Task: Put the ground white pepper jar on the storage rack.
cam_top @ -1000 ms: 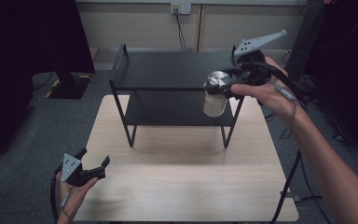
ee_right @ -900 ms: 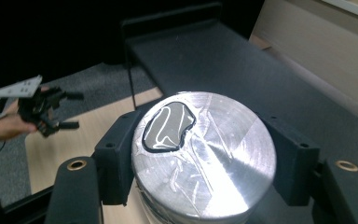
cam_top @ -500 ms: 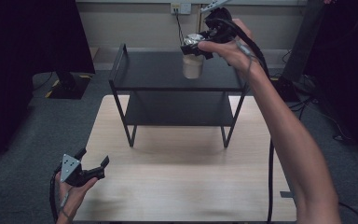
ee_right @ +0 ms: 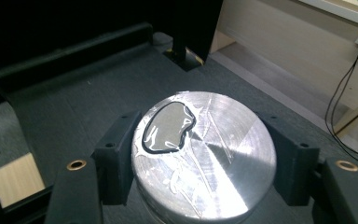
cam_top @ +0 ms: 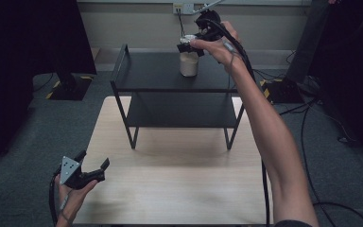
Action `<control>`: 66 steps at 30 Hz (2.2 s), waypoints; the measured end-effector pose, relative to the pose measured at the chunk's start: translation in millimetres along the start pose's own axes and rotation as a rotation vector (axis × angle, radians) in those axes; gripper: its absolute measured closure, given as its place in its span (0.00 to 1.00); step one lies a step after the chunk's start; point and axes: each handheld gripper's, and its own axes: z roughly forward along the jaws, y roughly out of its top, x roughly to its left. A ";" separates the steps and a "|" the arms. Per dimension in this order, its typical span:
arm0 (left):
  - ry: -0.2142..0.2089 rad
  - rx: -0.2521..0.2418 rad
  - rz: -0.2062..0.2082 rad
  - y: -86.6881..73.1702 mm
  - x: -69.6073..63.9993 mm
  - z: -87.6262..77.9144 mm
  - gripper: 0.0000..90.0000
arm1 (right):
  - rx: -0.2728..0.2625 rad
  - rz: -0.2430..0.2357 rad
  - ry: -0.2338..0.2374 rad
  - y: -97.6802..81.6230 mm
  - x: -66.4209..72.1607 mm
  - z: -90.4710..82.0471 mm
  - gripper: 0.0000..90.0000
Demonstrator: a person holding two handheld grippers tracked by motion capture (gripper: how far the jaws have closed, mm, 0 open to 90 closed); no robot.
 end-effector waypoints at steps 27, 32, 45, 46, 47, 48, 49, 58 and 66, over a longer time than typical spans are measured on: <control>-0.009 0.010 0.016 1.1 -1.8 2.5 0.01 | -0.175 0.036 0.008 -49.3 -3.6 -77.9 0.07; -0.011 0.010 0.012 0.9 -2.7 3.4 0.01 | -0.193 0.021 -0.002 -70.4 0.3 -109.4 0.07; -0.012 0.021 0.018 1.0 -4.4 6.0 0.01 | -0.209 0.004 -0.017 -140.2 7.5 -161.4 0.07; -0.012 0.021 0.017 1.0 -4.6 6.1 0.01 | -0.212 0.007 -0.017 -146.7 7.3 -164.7 0.07; -0.011 0.022 0.018 1.1 -4.7 6.1 0.01 | -0.214 0.013 -0.016 -151.5 7.3 -167.3 0.07; -0.009 0.022 0.017 1.2 -4.8 6.1 0.01 | -0.215 0.013 -0.017 -155.7 7.1 -169.8 0.07; -0.008 0.023 0.016 1.2 -4.8 6.1 0.01 | -0.213 0.010 -0.020 -159.1 7.3 -172.3 0.07; -0.013 0.029 0.018 1.7 -6.8 7.3 0.01 | -0.217 0.016 -0.028 -183.1 9.9 -184.4 0.07; -0.016 0.033 0.014 1.1 -7.3 7.4 0.01 | -0.221 0.026 -0.019 -188.3 7.7 -179.8 0.08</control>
